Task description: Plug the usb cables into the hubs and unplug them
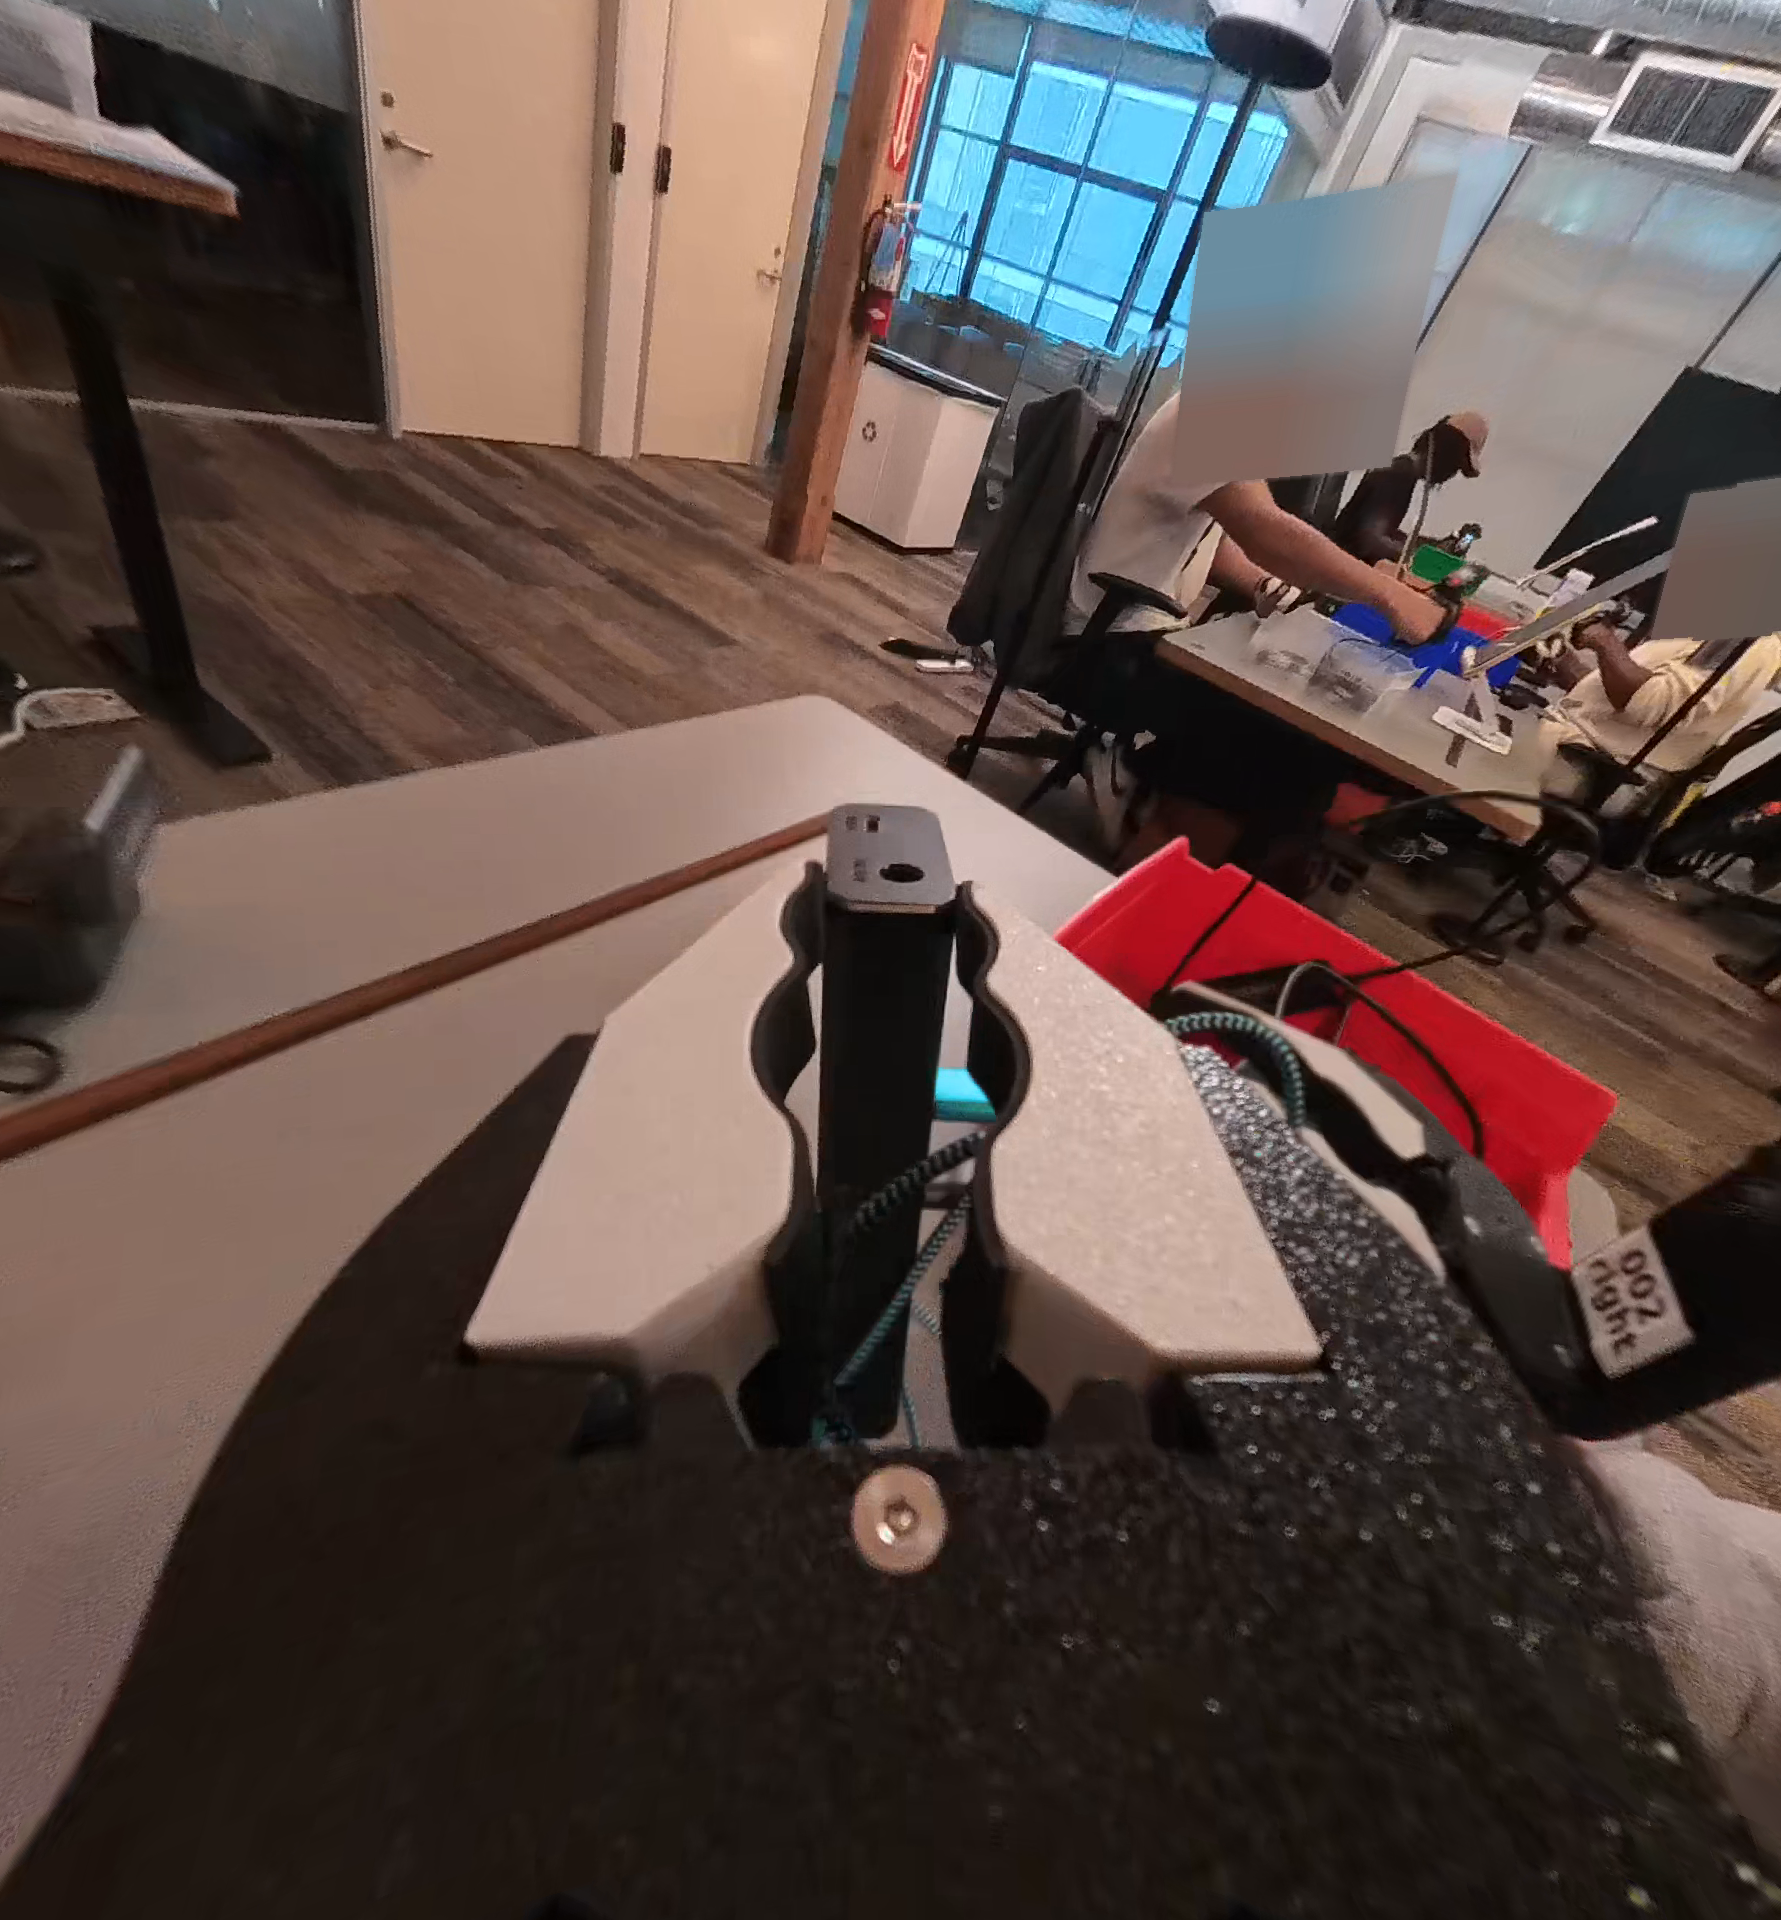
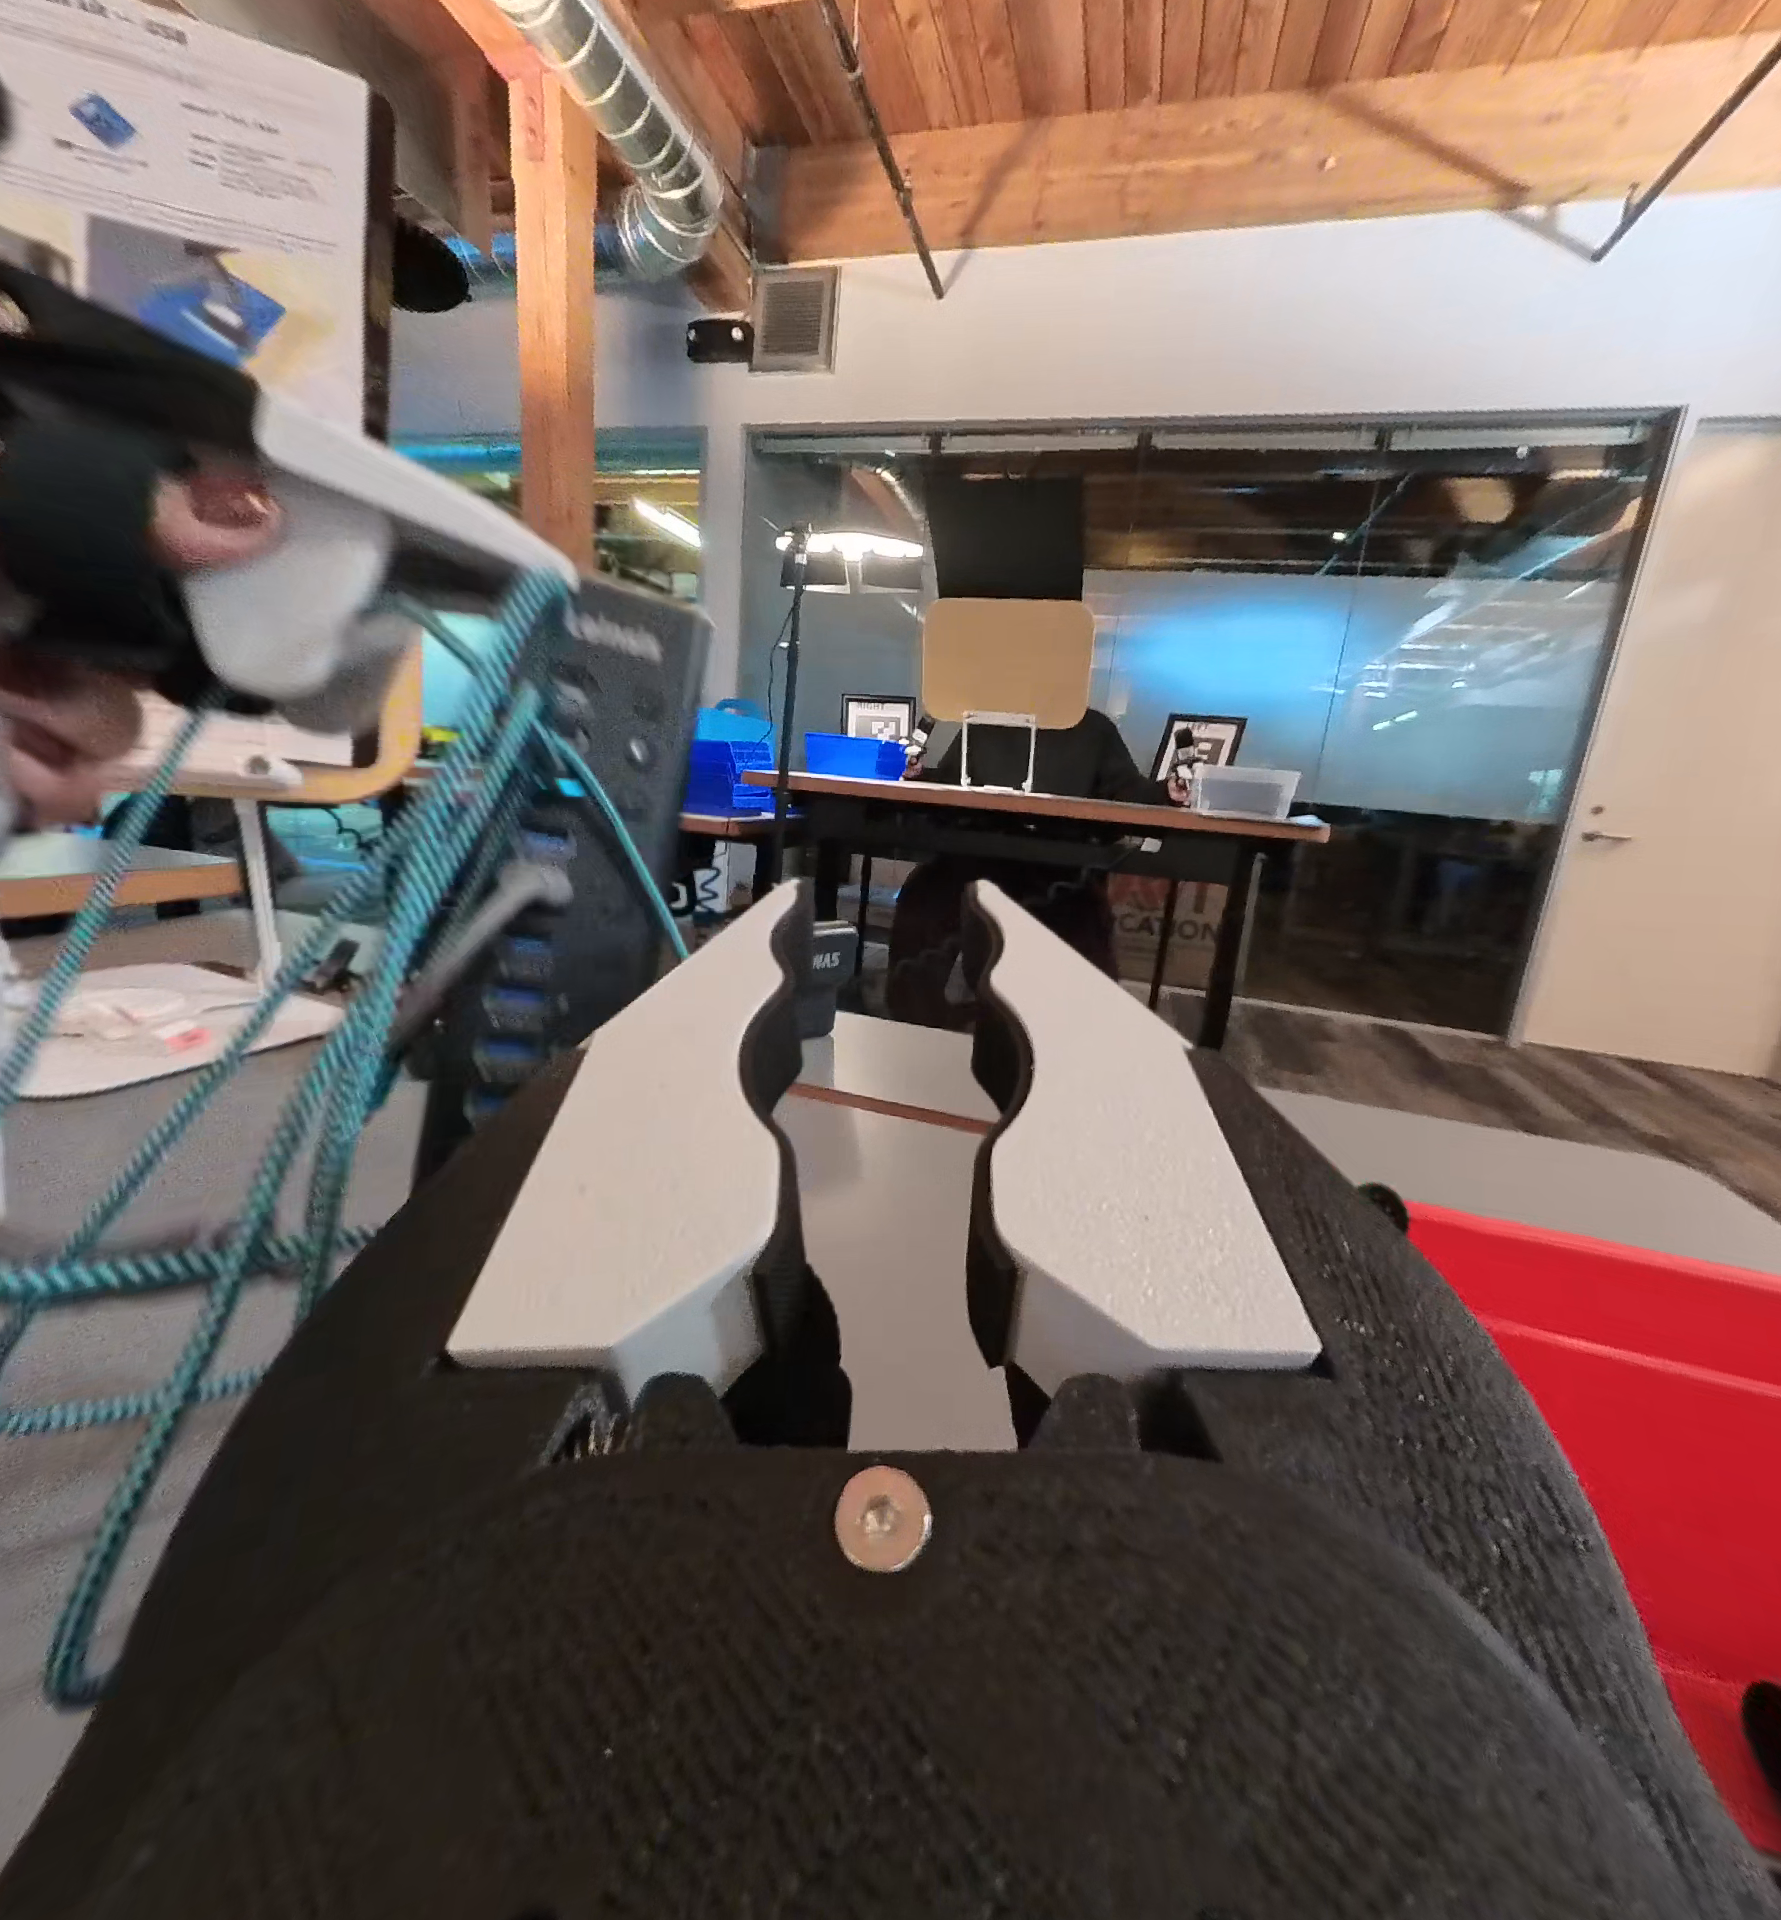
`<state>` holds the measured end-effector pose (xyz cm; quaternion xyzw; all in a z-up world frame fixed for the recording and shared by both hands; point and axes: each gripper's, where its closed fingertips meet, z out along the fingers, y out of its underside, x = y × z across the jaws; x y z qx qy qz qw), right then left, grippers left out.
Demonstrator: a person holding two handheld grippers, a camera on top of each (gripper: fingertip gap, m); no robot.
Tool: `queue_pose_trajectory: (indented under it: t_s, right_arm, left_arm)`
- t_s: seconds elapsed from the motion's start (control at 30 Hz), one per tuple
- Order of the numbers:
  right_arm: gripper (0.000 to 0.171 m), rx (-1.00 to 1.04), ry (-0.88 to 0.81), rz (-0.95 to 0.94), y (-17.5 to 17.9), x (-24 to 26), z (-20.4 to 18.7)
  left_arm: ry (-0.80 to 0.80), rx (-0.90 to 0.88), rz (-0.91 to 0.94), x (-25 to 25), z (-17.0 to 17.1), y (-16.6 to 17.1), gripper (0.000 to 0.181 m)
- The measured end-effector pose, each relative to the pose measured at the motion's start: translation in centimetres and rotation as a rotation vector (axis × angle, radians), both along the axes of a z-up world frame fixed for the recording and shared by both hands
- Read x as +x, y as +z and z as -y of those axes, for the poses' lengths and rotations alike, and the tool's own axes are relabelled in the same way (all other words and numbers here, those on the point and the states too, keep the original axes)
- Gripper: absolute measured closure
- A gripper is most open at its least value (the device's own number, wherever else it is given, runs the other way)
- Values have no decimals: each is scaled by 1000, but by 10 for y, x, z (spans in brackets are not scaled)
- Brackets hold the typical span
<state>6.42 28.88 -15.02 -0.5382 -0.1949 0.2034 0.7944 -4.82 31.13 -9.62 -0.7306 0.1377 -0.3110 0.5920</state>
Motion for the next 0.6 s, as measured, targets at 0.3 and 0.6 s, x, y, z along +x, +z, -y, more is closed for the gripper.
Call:
queue_pose_trajectory:
  t_s: [0.3,0.6]
  right_arm:
    - [144,32,11,51,2,-7,6]
    - [148,-165,101,148,-31,-29,-7]
  left_arm:
    - [5,-76,161,19,-11,-60,159]
    - [183,-59,187,-38,-8,-91,159]
